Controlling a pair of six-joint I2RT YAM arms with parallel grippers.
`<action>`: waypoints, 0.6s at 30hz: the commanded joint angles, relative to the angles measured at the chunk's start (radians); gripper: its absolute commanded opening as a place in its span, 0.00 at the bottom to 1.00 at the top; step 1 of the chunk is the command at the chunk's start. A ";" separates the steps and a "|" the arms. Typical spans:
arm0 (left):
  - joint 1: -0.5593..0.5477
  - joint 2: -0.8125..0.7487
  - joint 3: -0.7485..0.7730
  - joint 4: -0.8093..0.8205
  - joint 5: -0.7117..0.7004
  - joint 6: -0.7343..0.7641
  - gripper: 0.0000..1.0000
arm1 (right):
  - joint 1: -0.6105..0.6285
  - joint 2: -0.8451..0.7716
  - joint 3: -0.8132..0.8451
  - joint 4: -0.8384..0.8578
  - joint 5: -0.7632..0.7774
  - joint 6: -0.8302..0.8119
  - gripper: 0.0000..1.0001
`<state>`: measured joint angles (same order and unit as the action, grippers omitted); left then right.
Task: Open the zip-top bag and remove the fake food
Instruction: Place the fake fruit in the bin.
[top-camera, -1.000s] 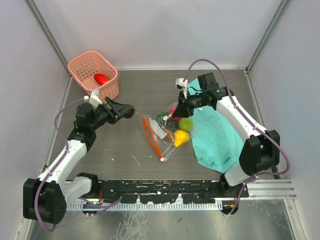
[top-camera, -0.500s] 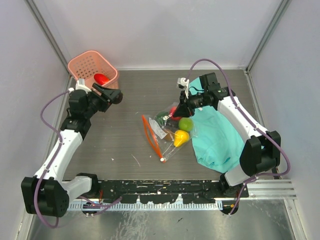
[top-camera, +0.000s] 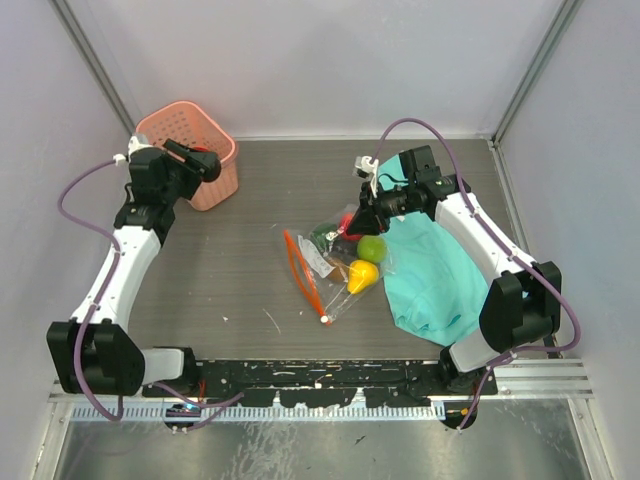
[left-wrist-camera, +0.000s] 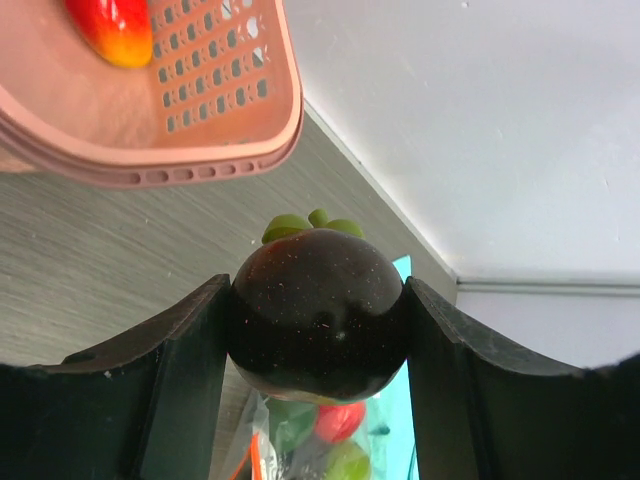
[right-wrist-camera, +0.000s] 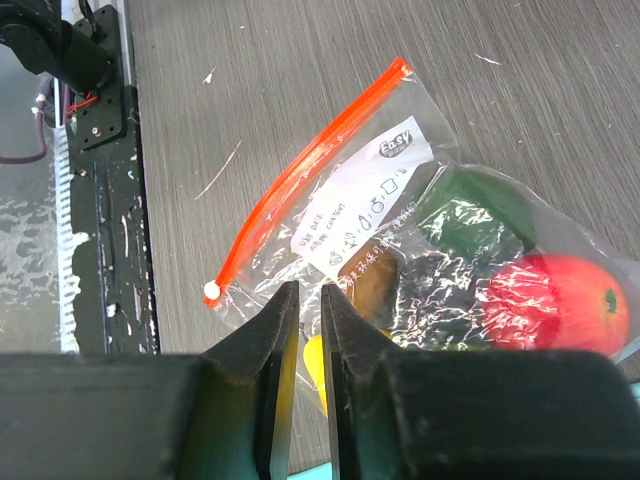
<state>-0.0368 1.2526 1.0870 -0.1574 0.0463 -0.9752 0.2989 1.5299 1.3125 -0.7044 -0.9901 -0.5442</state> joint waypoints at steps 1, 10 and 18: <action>0.008 0.054 0.109 -0.017 -0.078 0.012 0.00 | -0.005 -0.035 0.005 0.023 -0.018 -0.015 0.21; 0.016 0.160 0.263 -0.096 -0.199 0.031 0.03 | -0.009 -0.040 0.003 0.022 -0.017 -0.018 0.21; 0.026 0.227 0.358 -0.130 -0.257 0.062 0.04 | -0.016 -0.045 0.002 0.022 -0.018 -0.018 0.21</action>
<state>-0.0235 1.4628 1.3746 -0.2832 -0.1463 -0.9482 0.2909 1.5299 1.3121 -0.7044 -0.9894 -0.5480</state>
